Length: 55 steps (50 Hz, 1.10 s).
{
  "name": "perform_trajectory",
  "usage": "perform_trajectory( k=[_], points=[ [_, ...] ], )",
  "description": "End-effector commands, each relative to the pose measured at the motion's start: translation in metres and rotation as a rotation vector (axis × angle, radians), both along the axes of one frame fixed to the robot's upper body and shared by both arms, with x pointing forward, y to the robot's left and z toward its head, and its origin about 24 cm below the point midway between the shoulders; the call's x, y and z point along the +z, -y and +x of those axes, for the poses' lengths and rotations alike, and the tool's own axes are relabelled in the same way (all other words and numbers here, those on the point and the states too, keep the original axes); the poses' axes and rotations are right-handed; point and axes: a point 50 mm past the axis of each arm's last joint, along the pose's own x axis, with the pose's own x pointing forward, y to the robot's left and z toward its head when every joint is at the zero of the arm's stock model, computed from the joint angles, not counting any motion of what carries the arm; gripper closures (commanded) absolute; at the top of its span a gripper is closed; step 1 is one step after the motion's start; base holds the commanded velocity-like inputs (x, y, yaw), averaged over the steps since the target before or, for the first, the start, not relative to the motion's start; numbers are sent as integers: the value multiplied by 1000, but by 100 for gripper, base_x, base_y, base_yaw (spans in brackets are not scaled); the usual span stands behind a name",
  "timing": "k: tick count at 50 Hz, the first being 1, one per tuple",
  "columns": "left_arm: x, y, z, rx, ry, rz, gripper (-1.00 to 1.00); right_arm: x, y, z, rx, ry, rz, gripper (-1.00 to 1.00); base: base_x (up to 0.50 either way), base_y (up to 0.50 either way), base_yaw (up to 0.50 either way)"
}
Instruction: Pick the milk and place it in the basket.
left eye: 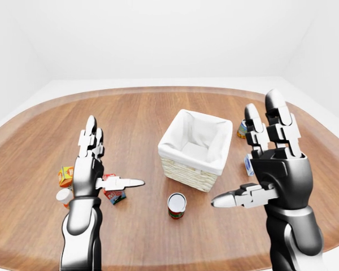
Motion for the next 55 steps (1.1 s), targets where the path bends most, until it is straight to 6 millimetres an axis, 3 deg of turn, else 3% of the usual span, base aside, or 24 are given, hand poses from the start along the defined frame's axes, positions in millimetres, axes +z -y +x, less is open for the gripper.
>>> perform_trajectory(
  k=[1, 13, 25, 55],
  points=[
    [1, -23, 12, 77, -5, 46, -100, -1, -2, 0, 8, -6, -2, -100, 0, 0, 0],
    [-26, -42, 31, 221, -65, 270, -100, 0, -1, 0, 8, -1, 1, -100, 0, 0, 0],
    [-53, -56, 43, 276, -194, 299, -100, -2, -1, 1, 7, -12, 4, -100, 0, 0, 0],
    [-59, -50, 42, 236, -217, 299, -100, 0, 0, 1, 1, -1, 7, -100, 0, 0, 0]
  ],
)
